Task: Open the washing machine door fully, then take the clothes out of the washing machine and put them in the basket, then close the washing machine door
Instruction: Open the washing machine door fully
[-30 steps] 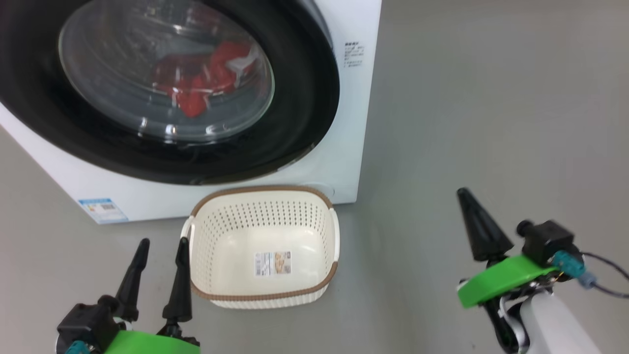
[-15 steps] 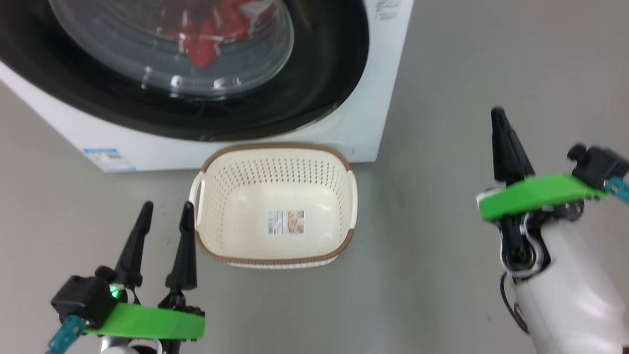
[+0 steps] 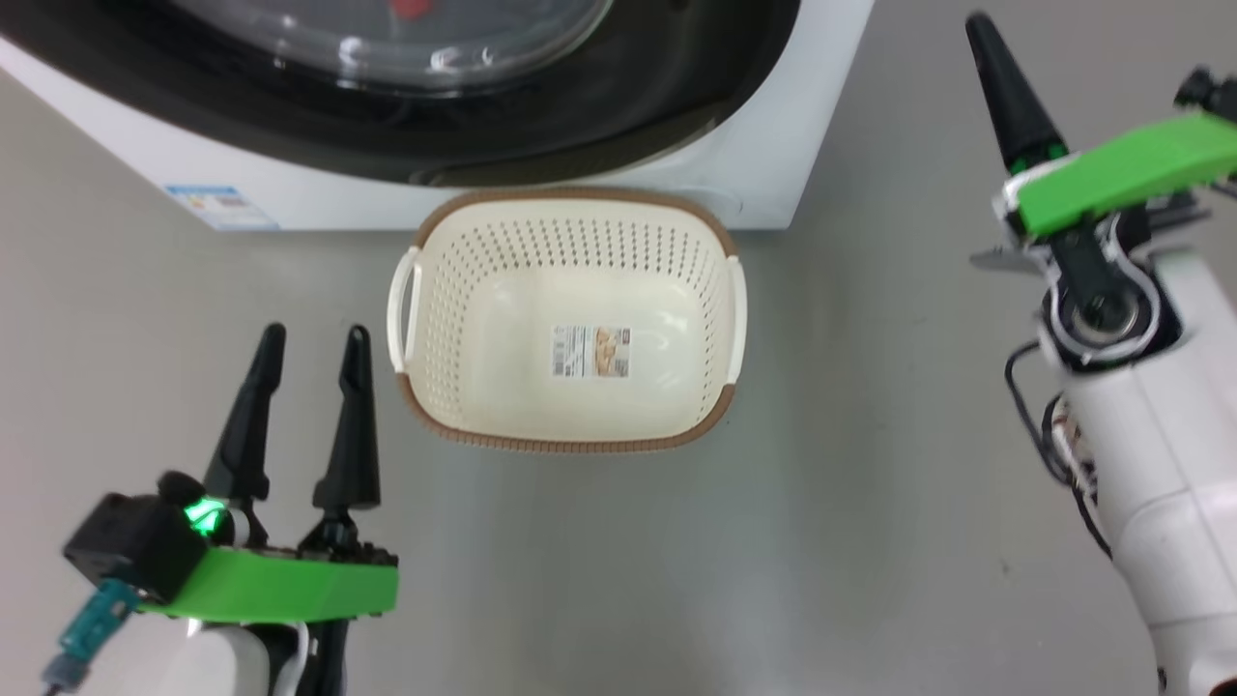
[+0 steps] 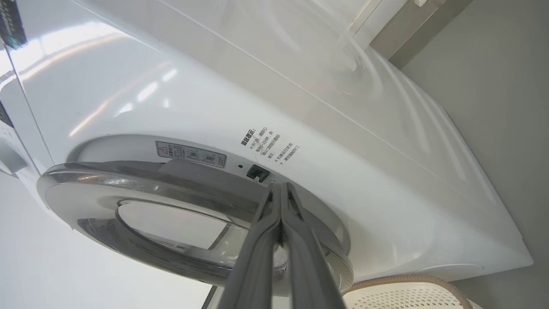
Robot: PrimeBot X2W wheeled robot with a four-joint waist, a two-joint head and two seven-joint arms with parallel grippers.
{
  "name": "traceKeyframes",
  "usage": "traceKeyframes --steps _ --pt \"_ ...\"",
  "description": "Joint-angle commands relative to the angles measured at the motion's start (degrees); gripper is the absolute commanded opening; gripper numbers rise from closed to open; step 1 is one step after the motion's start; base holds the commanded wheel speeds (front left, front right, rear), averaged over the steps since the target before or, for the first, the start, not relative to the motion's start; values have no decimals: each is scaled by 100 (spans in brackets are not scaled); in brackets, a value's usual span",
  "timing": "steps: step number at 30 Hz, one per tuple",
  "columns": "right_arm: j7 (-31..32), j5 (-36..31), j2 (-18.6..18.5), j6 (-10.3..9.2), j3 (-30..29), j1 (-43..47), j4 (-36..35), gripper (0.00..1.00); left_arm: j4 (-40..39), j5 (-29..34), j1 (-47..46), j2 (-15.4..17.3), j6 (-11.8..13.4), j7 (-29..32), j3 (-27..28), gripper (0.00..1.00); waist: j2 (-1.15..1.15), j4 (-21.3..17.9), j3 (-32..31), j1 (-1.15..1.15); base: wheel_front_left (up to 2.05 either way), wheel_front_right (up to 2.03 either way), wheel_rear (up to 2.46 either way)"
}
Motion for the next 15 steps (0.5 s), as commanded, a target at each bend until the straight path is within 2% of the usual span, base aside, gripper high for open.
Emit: traceKeyframes --steps 1,3,5,6,10,15 --pt "206 220 52 2 111 -190 -157 0 -176 -177 -140 95 2 -44 190 100 0 121 232 0 0 0 0" --pt "379 380 47 2 127 -286 -176 0 -180 -227 -162 95 3 -44 197 100 0 127 274 0 0 0 0" --pt "778 902 86 2 34 -550 -172 0 -186 -295 -213 95 0 -44 226 100 0 137 380 0 0 0 0" --pt "778 902 86 2 34 -550 -172 0 -186 -295 -213 95 0 -44 226 100 0 137 380 0 0 0 0" --pt "1514 1630 155 2 -160 -967 57 0 -195 -304 -294 95 -9 -44 228 100 0 188 542 0 0 0 0" --pt "1984 1855 124 2 -209 -1359 301 0 -187 -293 -342 95 -14 -44 183 100 0 244 685 0 0 0 0"
